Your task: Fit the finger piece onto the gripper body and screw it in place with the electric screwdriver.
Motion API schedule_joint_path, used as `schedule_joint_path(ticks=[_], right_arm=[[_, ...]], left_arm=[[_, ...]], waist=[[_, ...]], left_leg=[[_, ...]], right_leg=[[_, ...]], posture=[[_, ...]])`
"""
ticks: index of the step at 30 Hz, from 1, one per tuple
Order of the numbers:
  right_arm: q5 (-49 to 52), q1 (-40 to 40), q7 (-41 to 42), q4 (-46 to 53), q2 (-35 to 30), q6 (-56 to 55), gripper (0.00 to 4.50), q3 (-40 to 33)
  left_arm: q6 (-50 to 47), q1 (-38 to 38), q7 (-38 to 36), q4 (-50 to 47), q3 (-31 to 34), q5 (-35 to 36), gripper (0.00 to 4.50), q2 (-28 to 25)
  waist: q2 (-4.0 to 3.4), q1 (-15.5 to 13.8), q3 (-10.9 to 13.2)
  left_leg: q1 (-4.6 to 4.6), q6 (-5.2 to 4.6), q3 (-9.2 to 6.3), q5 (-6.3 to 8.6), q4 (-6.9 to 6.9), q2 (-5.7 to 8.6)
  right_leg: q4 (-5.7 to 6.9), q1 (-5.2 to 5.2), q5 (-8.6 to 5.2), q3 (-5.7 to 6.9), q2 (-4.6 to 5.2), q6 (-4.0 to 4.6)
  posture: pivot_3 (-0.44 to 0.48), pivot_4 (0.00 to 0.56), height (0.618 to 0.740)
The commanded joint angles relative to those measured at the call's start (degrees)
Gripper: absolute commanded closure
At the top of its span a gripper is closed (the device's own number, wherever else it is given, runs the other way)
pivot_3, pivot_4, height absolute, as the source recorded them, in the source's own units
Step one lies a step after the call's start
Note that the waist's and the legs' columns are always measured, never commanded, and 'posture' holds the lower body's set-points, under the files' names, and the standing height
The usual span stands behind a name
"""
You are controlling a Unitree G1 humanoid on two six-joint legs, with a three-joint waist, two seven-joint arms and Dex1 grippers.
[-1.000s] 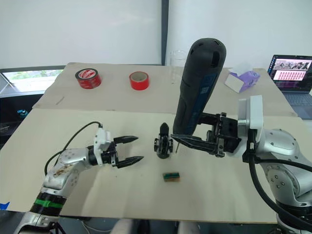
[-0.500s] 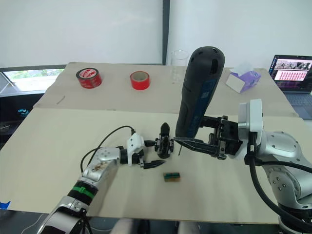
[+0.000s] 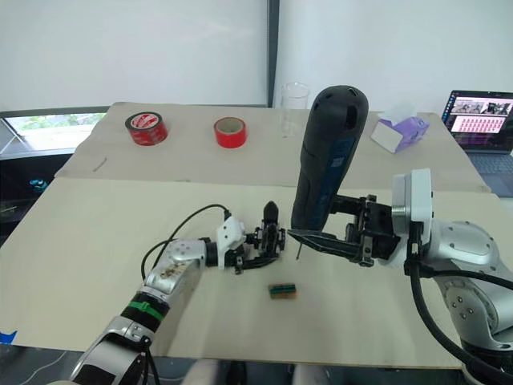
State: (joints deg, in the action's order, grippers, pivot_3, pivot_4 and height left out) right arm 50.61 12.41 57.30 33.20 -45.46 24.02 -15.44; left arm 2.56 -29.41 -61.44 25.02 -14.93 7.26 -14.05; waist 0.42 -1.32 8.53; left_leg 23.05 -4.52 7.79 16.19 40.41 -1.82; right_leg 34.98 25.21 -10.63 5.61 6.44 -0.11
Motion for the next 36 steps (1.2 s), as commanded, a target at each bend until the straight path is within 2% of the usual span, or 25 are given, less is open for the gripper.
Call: schedule_joint_path(ticks=[1,6,11,16,20,21,22,25,28,31,33,36], right_arm=[[2.3,0.4,0.2,1.9,-1.3,-0.2,2.57,-3.2],[4.7,-0.2,0.7,2.5,-2.8,1.8,2.57,-3.4],[5.7,0.1,0.1,2.8,-3.1,2.7,2.57,-3.1],[6.6,0.4,-0.7,3.3,-3.5,3.9,2.57,-3.4],[7.1,0.7,-1.1,3.4,-3.7,4.5,2.57,-3.4],[7.2,0.7,-1.1,3.4,-3.8,4.6,2.57,-3.4],[7.4,0.7,-1.2,3.5,-3.9,4.6,2.57,-3.4],[7.5,1.1,-1.3,3.3,-4.1,4.9,2.57,-3.3],[7.6,1.2,-1.4,3.2,-4.2,5.2,2.57,-3.3],[7.5,1.3,-1.4,3.1,-4.2,5.1,2.57,-3.2],[7.2,1.2,-1.5,3.1,-4.1,5.0,2.57,-3.1],[6.9,1.0,-1.6,3.0,-3.9,4.7,2.57,-3.1]], left_arm=[[3.4,-2.8,-7.2,4.5,-0.2,2.1,2.21,0.1],[9.1,-8.3,-13.2,15.4,0.2,1.5,2.21,1.2],[17.0,-13.3,-13.0,25.6,0.3,-1.5,2.21,3.3],[20.5,-15.4,-12.1,30.5,0.2,-3.7,2.21,4.0],[18.4,-15.4,-11.9,31.4,1.4,-3.1,2.21,3.8],[17.9,-15.1,-11.5,31.1,1.8,-3.0,2.21,3.5],[17.2,-14.8,-11.6,30.7,2.1,-2.7,1.2,3.2],[16.9,-13.0,-11.4,28.1,3.3,-2.1,0.03,1.9],[14.7,-9.5,-11.2,21.9,5.0,0.1,0.03,0.7],[12.1,-3.1,-9.7,11.1,5.0,0.5,0.03,-1.3],[8.6,1.9,-7.0,2.7,4.9,0.7,0.03,-2.0],[4.6,5.6,-3.3,-4.1,4.2,0.0,0.03,-2.2]], waist=[[0.0,-0.1,0.0],[0.01,-0.2,0.0],[0.01,-0.7,0.0],[0.01,-1.0,0.0],[0.01,-1.0,0.0],[0.01,-0.9,0.0],[0.01,-0.9,0.0],[0.01,-0.7,0.0],[0.01,0.1,0.0],[0.01,0.8,0.0],[0.0,1.0,0.0],[-0.01,0.7,0.0]], left_leg=[[0.01,0.0,-0.01,0.0,0.0,0.0],[0.06,-0.04,0.0,0.02,0.01,0.03],[0.14,-0.1,-0.07,0.05,0.28,0.02],[0.21,-0.27,-0.1,0.15,0.47,0.03],[0.23,-0.35,-0.08,0.2,0.55,0.04],[0.22,-0.35,-0.08,0.2,0.55,0.04],[0.22,-0.35,-0.09,0.2,0.56,0.03],[0.2,-0.34,-0.09,0.2,0.54,0.01],[0.18,-0.33,-0.09,0.2,0.49,-0.02],[0.17,-0.31,-0.08,0.19,0.43,-0.05],[0.11,-0.29,-0.06,0.19,0.39,-0.06],[0.11,-0.28,-0.07,0.18,0.4,-0.06]], right_leg=[[-0.01,0.0,0.0,0.01,0.0,0.0],[-0.04,0.0,0.0,0.02,0.0,0.0],[0.0,-0.03,0.02,0.06,0.01,-0.03],[-0.04,-0.08,0.04,0.06,0.08,-0.17],[-0.05,-0.09,0.1,0.04,0.11,-0.18],[-0.05,-0.1,0.11,0.04,0.1,-0.18],[-0.04,-0.1,0.11,0.04,0.1,-0.19],[-0.01,-0.08,0.08,0.05,0.08,-0.24],[-0.01,-0.06,0.11,0.04,0.06,-0.18],[-0.01,-0.03,0.1,0.02,0.05,-0.17],[0.0,-0.05,0.1,-0.03,0.05,-0.17],[0.01,-0.06,0.1,-0.04,0.08,-0.17]], posture=[[0.0,0.15,0.74],[0.0,0.15,0.74],[0.0,0.15,0.74],[0.0,0.15,0.74],[0.0,0.15,0.74],[0.0,0.15,0.74],[0.0,0.15,0.74],[0.0,0.15,0.74],[0.0,0.15,0.74],[0.0,0.15,0.74],[0.0,0.15,0.74],[0.0,0.15,0.74]])
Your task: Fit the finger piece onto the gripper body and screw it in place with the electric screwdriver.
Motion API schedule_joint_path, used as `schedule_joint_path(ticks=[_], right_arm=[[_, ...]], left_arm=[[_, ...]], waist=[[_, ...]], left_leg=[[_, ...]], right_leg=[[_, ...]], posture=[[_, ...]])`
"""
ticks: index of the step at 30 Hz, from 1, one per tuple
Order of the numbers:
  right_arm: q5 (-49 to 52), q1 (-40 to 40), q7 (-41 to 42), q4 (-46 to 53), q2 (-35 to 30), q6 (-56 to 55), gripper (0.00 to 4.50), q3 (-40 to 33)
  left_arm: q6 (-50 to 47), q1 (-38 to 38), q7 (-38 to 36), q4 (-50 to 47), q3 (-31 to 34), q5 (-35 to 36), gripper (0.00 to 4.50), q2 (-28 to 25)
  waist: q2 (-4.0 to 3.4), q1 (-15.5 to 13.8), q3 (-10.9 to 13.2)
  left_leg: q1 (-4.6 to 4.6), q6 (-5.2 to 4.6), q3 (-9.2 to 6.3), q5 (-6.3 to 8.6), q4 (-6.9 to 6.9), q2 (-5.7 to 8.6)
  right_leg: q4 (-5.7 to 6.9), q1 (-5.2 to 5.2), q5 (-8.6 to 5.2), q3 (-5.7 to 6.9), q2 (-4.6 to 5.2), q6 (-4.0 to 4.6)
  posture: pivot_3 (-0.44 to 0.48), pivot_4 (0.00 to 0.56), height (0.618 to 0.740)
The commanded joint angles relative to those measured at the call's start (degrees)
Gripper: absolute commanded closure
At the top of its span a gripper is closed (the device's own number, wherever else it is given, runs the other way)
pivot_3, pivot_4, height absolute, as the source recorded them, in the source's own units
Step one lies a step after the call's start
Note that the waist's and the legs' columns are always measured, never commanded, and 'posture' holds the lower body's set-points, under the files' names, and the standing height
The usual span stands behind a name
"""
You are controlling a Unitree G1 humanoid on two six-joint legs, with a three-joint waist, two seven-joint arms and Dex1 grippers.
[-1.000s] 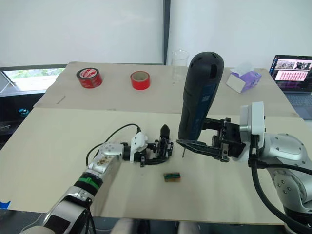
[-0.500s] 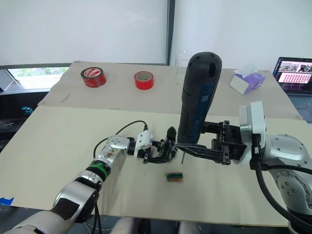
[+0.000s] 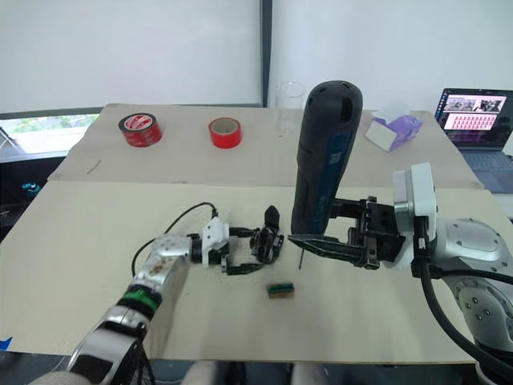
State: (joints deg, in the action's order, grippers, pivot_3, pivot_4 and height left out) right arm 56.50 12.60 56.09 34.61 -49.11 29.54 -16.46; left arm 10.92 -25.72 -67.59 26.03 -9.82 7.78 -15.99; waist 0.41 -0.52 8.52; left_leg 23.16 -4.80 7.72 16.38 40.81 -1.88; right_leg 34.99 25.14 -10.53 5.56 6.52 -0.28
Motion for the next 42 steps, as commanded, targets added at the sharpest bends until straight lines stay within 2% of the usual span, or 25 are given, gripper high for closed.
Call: schedule_joint_path(ticks=[1,9,19,23,24,25,33,41,42], right_arm=[[0.9,0.8,-0.3,1.6,-0.2,-0.8,2.57,-2.1],[0.1,2.0,-0.5,1.2,0.3,-1.1,2.57,-0.6],[-0.5,2.1,-0.6,1.4,0.4,-1.2,2.57,-0.5],[-0.7,1.7,-0.5,1.4,0.4,-1.4,2.57,-0.8],[-0.7,1.6,-0.5,1.5,0.4,-1.4,2.57,-0.9],[-0.7,1.4,-0.4,1.5,0.4,-1.5,2.57,-1.0],[-0.6,1.1,0.2,1.2,0.3,-1.5,2.57,-1.2],[-1.0,0.6,0.8,1.0,0.4,-2.0,2.57,-1.5],[-1.0,0.5,0.8,1.0,0.4,-2.0,2.57,-1.5]], left_arm=[[-5.1,2.5,3.9,-6.5,-1.1,-0.8,0.03,-0.3],[-12.8,5.5,15.1,-13.4,-4.8,-3.7,0.03,5.1],[-14.6,5.3,18.5,-12.1,-5.9,-3.7,0.03,5.9],[-13.4,4.3,17.8,-9.4,-5.9,-3.9,1.28,5.1],[-12.4,3.8,17.1,-8.4,-6.0,-4.0,1.88,4.8],[-11.6,3.1,16.1,-7.3,-6.2,-3.9,2.22,4.5],[-6.8,-3.7,8.8,2.6,-6.8,-3.4,2.22,3.5],[-7.2,-4.9,8.2,4.7,-5.9,-2.7,2.22,3.5],[-7.3,-4.7,8.4,4.4,-5.7,-2.5,1.18,3.5]], waist=[[0.0,-0.3,0.0],[0.0,-1.2,0.0],[-0.01,-1.7,0.0],[-0.01,-1.8,0.0],[-0.01,-1.8,0.0],[-0.01,-1.8,0.0],[-0.01,-1.8,0.0],[0.0,-1.8,0.0],[0.0,-1.7,0.0]], left_leg=[[0.01,0.0,0.0,0.0,0.02,0.0],[0.07,-0.06,-0.02,0.03,0.05,0.07],[0.03,-0.04,-0.01,0.02,0.06,0.06],[0.03,-0.04,-0.01,0.02,0.06,0.06],[0.02,-0.04,-0.01,0.02,0.07,0.06],[0.02,-0.04,-0.01,0.02,0.08,0.06],[0.05,-0.05,0.0,0.02,0.14,0.06],[0.04,-0.06,-0.01,0.03,0.14,0.06],[0.04,-0.06,-0.01,0.03,0.14,0.06]], right_leg=[[0.0,0.0,0.0,0.0,0.0,0.0],[-0.06,-0.02,-0.02,-0.04,0.03,-0.06],[-0.04,-0.02,-0.03,-0.03,0.03,-0.06],[-0.04,-0.03,-0.02,-0.03,0.03,-0.05],[-0.03,-0.03,-0.02,-0.03,0.03,-0.05],[-0.02,-0.04,-0.02,-0.02,0.02,-0.05],[-0.04,-0.05,-0.02,0.01,0.02,-0.05],[-0.05,-0.07,-0.01,0.02,0.03,-0.05],[-0.05,-0.07,-0.02,0.02,0.03,-0.05]], posture=[[0.0,0.15,0.74],[0.0,0.15,0.74],[0.0,0.15,0.74],[0.0,0.15,0.74],[0.0,0.15,0.74],[0.0,0.15,0.74],[0.0,0.15,0.74],[0.0,0.15,0.74],[0.0,0.15,0.74]])
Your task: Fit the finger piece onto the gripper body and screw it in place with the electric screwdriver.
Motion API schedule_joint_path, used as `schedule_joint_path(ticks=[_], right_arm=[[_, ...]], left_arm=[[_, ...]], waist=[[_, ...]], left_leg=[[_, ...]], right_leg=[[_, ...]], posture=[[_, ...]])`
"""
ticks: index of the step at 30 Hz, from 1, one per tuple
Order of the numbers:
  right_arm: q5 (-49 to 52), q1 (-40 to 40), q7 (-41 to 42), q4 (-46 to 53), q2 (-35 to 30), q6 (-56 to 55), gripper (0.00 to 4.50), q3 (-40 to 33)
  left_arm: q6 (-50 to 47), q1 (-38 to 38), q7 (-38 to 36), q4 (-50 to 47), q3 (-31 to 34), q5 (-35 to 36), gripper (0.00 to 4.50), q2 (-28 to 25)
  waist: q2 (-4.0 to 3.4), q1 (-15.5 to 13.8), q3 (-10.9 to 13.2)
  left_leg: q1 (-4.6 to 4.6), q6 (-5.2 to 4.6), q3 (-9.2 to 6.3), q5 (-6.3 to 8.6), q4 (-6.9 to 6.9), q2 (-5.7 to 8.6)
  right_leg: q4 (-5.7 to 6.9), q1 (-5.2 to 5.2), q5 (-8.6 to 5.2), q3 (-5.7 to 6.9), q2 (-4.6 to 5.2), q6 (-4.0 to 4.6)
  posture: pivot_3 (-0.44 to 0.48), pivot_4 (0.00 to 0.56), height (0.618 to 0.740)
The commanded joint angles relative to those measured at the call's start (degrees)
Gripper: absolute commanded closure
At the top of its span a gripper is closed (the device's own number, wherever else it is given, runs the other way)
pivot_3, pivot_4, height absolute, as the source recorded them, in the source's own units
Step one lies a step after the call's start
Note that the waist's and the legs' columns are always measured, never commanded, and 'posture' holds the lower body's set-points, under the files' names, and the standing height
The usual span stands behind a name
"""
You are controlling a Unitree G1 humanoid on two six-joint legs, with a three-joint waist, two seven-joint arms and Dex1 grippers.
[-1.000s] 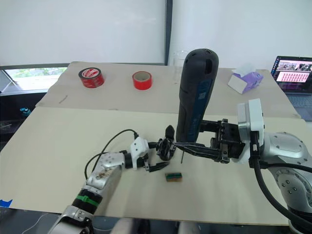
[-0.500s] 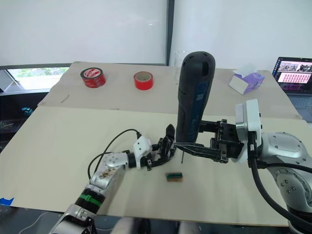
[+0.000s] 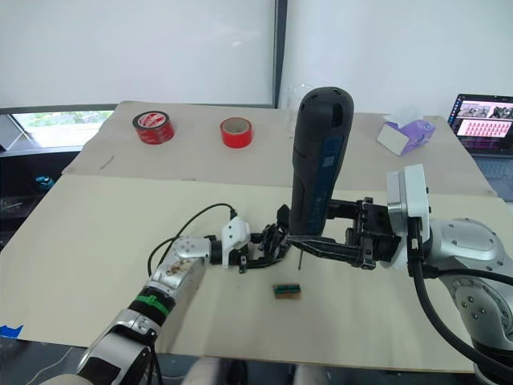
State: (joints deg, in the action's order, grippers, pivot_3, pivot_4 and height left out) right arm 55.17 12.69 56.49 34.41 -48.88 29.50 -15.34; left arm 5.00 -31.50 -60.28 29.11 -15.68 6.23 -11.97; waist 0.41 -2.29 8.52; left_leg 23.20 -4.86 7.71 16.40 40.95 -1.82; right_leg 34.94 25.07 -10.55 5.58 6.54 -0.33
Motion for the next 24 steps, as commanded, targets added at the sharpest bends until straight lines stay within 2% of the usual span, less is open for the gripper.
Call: schedule_joint_path(ticks=[1,3,6,12,18,24], right_arm=[[0.2,0.4,0.5,1.1,0.2,-2.1,2.57,-2.6],[0.1,0.3,0.6,1.1,0.3,-2.2,2.57,-2.5],[-0.3,0.4,0.9,0.8,0.5,-2.4,2.57,-2.4],[-1.1,0.1,1.4,0.4,0.9,-2.9,2.57,-2.4],[-1.7,0.2,1.7,0.2,1.4,-3.3,2.57,-2.2],[-1.9,0.3,2.0,-0.1,1.4,-3.4,2.57,-2.2]], left_arm=[[-1.1,1.3,1.3,1.0,0.3,-0.8,0.82,-0.5],[0.0,2.4,1.4,-0.4,0.3,-0.8,0.03,-0.8],[1.0,4.9,3.4,-4.5,0.9,-0.6,0.03,-0.5],[-6.4,9.4,8.4,-14.6,-0.5,-1.0,0.03,0.8],[-10.5,10.5,12.5,-16.8,-1.7,-2.2,0.03,2.3],[-11.4,9.7,13.5,-15.9,-0.9,-2.0,0.03,1.9]], waist=[[0.0,0.1,0.0],[0.0,0.1,0.0],[0.0,0.3,0.0],[0.0,0.3,0.0],[0.0,0.0,0.0],[0.0,0.0,0.0]], left_leg=[[0.0,0.0,0.0,0.0,0.0,0.0],[-0.01,0.0,0.01,0.0,-0.01,-0.01],[-0.02,0.0,0.01,0.0,-0.03,-0.02],[0.0,0.01,0.01,0.0,-0.07,-0.02],[0.01,0.0,0.0,0.0,-0.05,-0.01],[0.0,0.0,0.0,0.0,-0.04,0.0]], right_leg=[[0.01,0.01,0.0,-0.01,0.0,0.0],[0.02,0.01,0.0,-0.01,-0.01,0.0],[0.02,0.03,0.0,0.0,-0.01,0.0],[0.02,0.06,0.01,-0.02,-0.01,0.02],[0.0,0.04,-0.02,-0.03,0.0,-0.02],[0.0,0.03,-0.01,-0.03,0.0,-0.01]], posture=[[0.0,0.15,0.74],[0.0,0.15,0.74],[0.0,0.15,0.74],[0.0,0.15,0.74],[0.0,0.15,0.74],[0.0,0.15,0.74]])
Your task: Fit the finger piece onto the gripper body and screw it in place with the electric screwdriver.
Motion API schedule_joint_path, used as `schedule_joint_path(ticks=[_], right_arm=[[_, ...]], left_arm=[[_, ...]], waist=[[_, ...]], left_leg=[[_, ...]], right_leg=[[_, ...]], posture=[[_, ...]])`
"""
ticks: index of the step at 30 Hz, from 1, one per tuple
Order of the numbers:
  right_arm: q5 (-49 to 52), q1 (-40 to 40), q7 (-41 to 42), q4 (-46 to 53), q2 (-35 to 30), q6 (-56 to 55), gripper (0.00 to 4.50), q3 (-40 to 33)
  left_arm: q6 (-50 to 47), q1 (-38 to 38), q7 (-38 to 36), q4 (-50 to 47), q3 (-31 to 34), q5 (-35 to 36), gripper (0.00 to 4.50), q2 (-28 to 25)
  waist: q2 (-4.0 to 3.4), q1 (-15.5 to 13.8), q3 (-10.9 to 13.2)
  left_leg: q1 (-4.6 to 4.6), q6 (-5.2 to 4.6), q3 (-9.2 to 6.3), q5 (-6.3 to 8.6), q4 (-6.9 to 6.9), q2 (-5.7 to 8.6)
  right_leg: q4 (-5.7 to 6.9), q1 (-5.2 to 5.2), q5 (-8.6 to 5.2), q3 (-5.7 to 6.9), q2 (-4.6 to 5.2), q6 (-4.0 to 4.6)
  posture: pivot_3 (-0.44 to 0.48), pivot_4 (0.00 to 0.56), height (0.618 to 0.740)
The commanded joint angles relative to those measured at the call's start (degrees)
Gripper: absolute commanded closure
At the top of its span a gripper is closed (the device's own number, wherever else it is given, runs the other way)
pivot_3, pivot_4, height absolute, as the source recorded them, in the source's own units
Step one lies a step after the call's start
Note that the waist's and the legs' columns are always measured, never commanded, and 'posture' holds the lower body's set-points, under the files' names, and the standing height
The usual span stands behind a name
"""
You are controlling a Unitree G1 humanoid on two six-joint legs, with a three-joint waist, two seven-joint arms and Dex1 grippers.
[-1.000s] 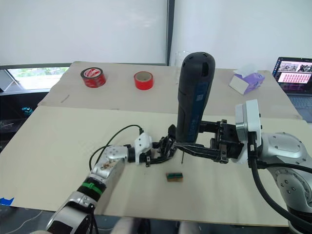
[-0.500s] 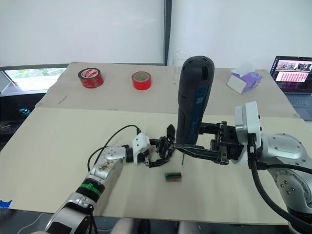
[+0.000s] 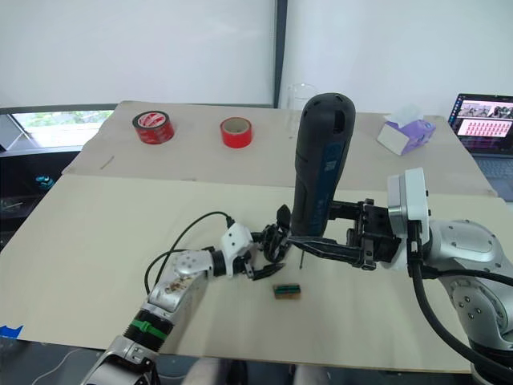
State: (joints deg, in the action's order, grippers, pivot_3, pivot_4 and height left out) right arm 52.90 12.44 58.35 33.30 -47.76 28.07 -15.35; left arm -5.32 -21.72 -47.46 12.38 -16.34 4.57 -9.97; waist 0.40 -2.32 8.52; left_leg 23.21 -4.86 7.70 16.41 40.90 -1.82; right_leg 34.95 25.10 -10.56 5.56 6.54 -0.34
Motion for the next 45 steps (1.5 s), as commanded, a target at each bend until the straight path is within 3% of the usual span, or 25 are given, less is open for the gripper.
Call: schedule_joint_path(ticks=[1,5,8,10,19,22,27,35,45], right_arm=[[0.3,0.6,0.2,1.0,0.2,-2.0,2.57,-2.2],[0.1,0.8,0.3,0.8,0.4,-2.1,2.57,-2.0],[0.0,0.8,0.3,0.9,0.5,-2.0,2.57,-2.0],[-0.1,0.9,0.3,0.8,0.6,-2.0,2.57,-1.9],[-0.1,1.1,0.4,1.0,0.5,-1.8,2.57,-1.7],[0.8,2.6,0.2,0.5,-0.2,-1.0,2.57,-2.3],[6.4,11.0,-2.7,-1.4,-1.4,3.3,2.57,-2.1],[9.4,23.8,-8.7,-3.7,1.8,8.4,2.57,3.7],[3.8,29.3,-10.1,-5.9,7.8,8.1,2.57,10.1]], left_arm=[[-1.1,-0.1,0.7,1.0,-0.1,-0.3,0.03,-0.3],[-1.2,-0.4,0.5,1.5,-0.1,0.0,0.03,-0.4],[-1.2,-0.6,0.3,2.0,-0.6,-0.2,0.85,0.0],[-1.1,-0.9,0.4,2.6,-0.6,-0.1,1.78,0.4],[0.4,-2.1,0.0,4.9,-0.8,-0.3,1.78,1.2],[0.5,-2.0,-0.6,4.9,-0.8,-0.3,2.15,0.8],[0.8,-1.8,-1.1,5.2,-1.0,-0.4,2.15,0.2],[2.6,-0.9,-1.1,7.0,-0.8,-0.6,2.15,-0.5],[2.5,-0.2,-1.3,7.3,-0.5,-0.2,2.15,-0.8]], waist=[[0.0,0.0,0.0],[0.0,0.0,0.0],[0.0,0.0,0.0],[0.0,0.0,0.0],[-0.01,-0.3,0.0],[-0.01,-0.3,0.0],[-0.02,0.0,0.0],[-0.06,0.0,0.0],[-0.11,0.2,-0.1]], left_leg=[[0.0,0.0,0.0,0.0,0.0,0.0],[0.0,0.0,0.0,0.0,0.01,0.0],[-0.01,0.0,0.0,0.0,0.01,0.0],[-0.01,0.0,0.0,0.0,0.01,0.0],[-0.01,-0.01,-0.01,0.0,0.05,0.02],[-0.01,0.0,-0.01,0.0,0.04,0.02],[-0.02,0.0,0.01,0.0,0.03,0.01],[-0.02,0.0,0.0,0.0,0.02,0.0],[-0.02,0.0,0.02,0.0,0.02,-0.01]], right_leg=[[0.0,0.0,0.0,0.0,0.0,0.0],[0.01,0.0,0.0,0.0,0.0,0.0],[0.01,0.0,0.0,0.0,0.0,0.0],[0.01,-0.01,0.0,0.0,0.0,0.0],[0.0,-0.04,-0.01,0.0,0.02,0.0],[0.0,-0.04,0.0,0.0,0.02,0.01],[0.01,-0.01,0.02,0.0,0.02,0.04],[0.01,-0.01,0.04,0.03,0.08,0.07],[0.04,0.0,0.05,0.08,0.08,0.08]], posture=[[0.0,0.15,0.74],[0.0,0.15,0.74],[0.0,0.15,0.74],[0.0,0.15,0.74],[0.0,0.15,0.74],[0.0,0.15,0.74],[0.0,0.15,0.74],[0.0,0.15,0.74],[0.0,0.15,0.74]])
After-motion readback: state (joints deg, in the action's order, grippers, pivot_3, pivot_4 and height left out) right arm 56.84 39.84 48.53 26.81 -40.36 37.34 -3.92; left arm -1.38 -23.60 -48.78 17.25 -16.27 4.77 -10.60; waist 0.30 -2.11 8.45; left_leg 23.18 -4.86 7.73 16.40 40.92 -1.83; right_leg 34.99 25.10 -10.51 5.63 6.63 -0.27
